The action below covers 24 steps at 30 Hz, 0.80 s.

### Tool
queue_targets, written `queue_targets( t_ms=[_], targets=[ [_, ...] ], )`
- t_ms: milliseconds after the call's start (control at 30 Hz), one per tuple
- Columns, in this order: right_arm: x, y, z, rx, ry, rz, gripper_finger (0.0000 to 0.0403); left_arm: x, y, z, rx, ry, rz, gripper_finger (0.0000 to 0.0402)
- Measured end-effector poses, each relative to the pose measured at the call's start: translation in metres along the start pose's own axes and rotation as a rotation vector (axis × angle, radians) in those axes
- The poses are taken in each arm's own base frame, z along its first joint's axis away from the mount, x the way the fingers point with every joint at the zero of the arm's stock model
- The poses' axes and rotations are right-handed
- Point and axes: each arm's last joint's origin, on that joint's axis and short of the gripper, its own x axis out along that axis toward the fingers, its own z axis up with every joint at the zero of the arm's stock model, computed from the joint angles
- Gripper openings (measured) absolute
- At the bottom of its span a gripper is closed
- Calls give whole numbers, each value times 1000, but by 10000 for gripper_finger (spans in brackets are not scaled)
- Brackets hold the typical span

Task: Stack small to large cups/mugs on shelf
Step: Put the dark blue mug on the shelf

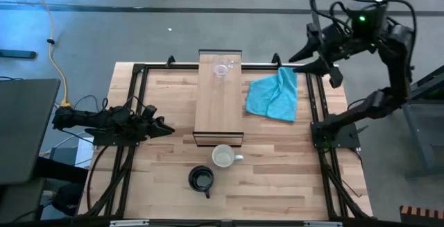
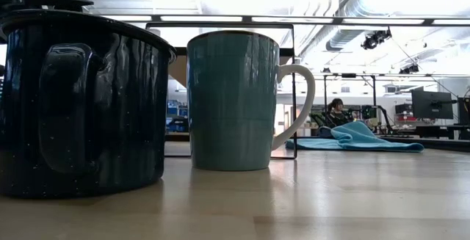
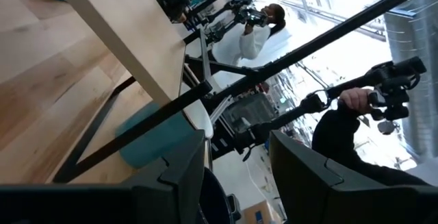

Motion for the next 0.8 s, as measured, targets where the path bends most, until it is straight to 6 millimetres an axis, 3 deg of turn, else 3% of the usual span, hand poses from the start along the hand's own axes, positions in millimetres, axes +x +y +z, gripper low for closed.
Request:
queue_targets(
  t_ms=[300,567,800],
  targets=[
    [-7,22,-21,-24,-139,-80,137,0,0,0,-2,-4,4,152],
    [23,18,-79,60,-202,-98,137,0,1,1,-7,-31,23,152],
    [40,19,-120,66,-369,-63,137,0,0,0,-33,-11,4,152]
  ],
)
